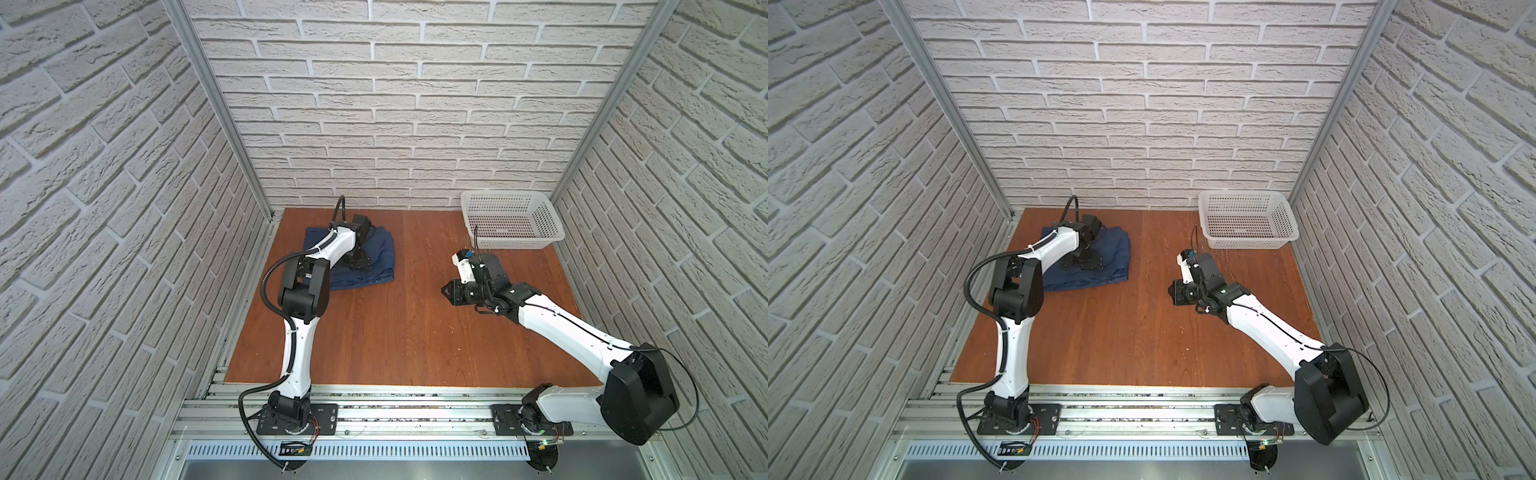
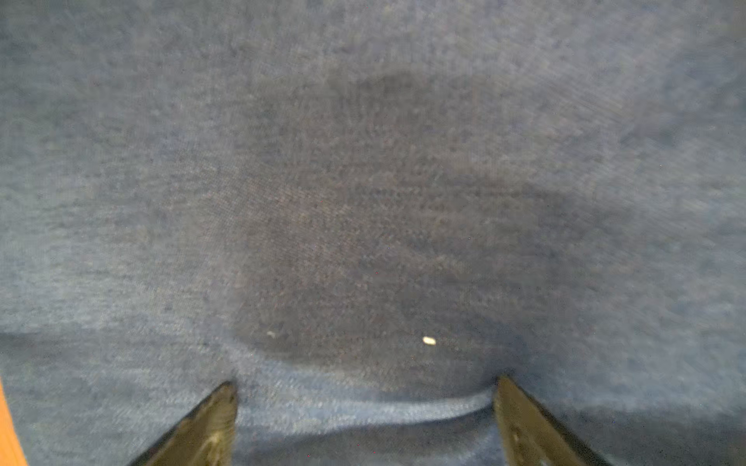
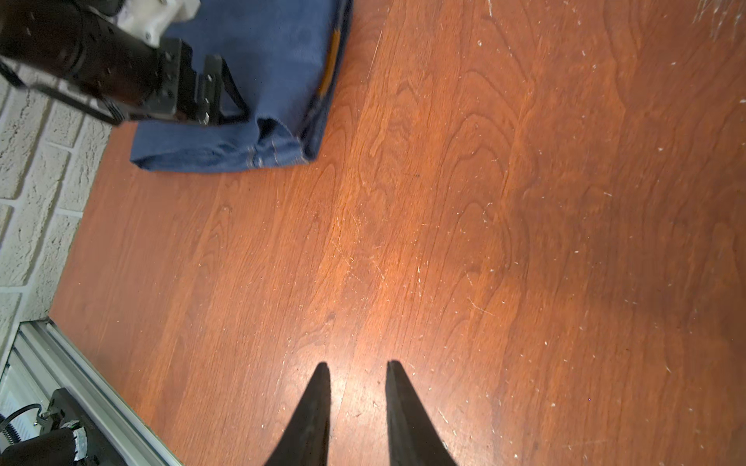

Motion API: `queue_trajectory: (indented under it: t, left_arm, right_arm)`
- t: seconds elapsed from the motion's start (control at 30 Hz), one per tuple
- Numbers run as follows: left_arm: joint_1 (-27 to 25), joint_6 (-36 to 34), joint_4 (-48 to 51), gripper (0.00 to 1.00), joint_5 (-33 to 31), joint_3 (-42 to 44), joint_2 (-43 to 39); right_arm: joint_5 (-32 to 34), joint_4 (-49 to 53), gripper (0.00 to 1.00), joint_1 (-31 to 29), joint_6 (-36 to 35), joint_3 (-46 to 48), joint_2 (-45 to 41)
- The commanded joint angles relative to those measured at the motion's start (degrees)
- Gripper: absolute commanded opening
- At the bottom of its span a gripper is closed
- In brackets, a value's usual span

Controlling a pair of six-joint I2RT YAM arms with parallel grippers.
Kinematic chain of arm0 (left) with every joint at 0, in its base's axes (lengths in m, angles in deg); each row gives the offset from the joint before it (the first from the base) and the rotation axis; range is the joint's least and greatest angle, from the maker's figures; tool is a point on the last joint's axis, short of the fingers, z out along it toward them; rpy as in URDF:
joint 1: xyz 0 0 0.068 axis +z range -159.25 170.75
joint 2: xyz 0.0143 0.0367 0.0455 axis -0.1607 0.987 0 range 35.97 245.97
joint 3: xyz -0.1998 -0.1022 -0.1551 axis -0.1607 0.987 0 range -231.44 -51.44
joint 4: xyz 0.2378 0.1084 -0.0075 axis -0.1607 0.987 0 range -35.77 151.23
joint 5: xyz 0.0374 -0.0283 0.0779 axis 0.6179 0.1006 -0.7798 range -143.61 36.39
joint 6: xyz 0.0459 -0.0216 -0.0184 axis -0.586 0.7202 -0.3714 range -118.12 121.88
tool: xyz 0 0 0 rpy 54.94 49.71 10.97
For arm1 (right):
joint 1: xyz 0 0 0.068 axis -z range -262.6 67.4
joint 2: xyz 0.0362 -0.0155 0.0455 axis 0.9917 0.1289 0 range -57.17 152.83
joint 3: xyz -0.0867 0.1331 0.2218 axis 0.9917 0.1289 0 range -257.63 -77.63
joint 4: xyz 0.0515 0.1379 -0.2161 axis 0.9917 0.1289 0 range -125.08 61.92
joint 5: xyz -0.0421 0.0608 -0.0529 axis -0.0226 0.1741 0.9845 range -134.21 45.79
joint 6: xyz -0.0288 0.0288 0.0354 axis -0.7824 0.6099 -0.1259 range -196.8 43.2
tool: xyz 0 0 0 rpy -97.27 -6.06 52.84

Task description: Fold and stack the trousers

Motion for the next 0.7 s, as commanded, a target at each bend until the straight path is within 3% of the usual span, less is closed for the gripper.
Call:
queue_trajectory:
  t: [0.0, 0.3, 0.5, 0.67]
  left_arm:
    - [4.5, -5.8, 8.7, 0.92, 2.4, -4.3, 8.5]
    - [10.8, -10.8, 24.5, 0.96, 0.1, -40.0, 26.6]
    - [14.9, -10.7, 20.4, 0.98, 2.4, -40.8, 25.1]
    - [14.9, -11.7, 13.9, 0.98, 3.6, -33.9, 15.4]
  right_arm:
    - [-1.1, -3.0, 0.26, -0.1, 0.1, -1.7, 0.8]
    - [-2.0, -3.8, 0.26, -0.1, 0.0, -2.1, 2.4]
    - [-1.8, -3.9, 0.26, 0.0, 0.1, -2.5, 3.3]
    - [-0.5, -2.8, 0.26, 0.0, -0.1, -3.4, 2.6]
